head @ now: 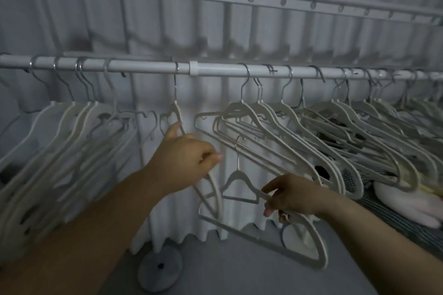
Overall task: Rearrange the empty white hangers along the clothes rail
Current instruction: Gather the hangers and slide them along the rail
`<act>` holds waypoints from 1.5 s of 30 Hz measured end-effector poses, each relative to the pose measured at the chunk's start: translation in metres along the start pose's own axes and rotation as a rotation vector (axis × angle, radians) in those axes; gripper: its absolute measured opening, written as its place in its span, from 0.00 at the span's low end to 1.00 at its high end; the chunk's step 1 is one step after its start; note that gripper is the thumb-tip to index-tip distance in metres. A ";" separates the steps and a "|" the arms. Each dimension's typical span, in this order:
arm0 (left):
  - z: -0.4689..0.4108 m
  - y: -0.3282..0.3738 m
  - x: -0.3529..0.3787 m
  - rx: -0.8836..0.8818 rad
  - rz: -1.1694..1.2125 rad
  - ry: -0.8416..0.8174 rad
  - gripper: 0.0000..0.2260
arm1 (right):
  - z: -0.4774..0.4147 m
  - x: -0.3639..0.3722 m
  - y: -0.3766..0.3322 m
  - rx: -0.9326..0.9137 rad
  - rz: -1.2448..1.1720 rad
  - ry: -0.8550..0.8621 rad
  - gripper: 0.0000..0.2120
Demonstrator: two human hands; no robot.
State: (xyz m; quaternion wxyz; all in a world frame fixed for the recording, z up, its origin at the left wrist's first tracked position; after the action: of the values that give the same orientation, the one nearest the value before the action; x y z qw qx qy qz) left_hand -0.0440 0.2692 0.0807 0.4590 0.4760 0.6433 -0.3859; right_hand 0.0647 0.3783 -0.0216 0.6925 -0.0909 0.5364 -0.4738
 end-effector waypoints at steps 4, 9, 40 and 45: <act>0.022 -0.011 0.017 -0.139 0.053 -0.102 0.27 | 0.012 0.005 0.022 0.024 0.148 -0.060 0.20; 0.053 0.024 0.027 -0.179 0.311 0.016 0.24 | 0.040 0.010 0.036 -0.115 0.226 -0.189 0.07; 0.198 0.046 0.062 -0.820 0.561 -0.371 0.09 | 0.058 0.013 -0.044 -0.511 -0.062 0.107 0.28; 0.187 0.034 0.044 -0.881 0.515 -0.323 0.12 | 0.034 0.009 -0.063 -0.478 -0.213 0.220 0.39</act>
State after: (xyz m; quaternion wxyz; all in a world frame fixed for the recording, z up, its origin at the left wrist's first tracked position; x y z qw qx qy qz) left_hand 0.0251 0.1147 -0.0156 0.7884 0.3151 0.5279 -0.0224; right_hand 0.0571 0.3250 0.0262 0.5355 -0.2556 0.6921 -0.4109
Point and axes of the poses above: each hand's wrist, its own z-axis away from the middle knuckle, its own x-axis out of the palm, y = z × x, the point moved 10 cm from there along -z, towards the middle knuckle, and after that the axes turned 15 degrees about -y, right-handed, at the moved point
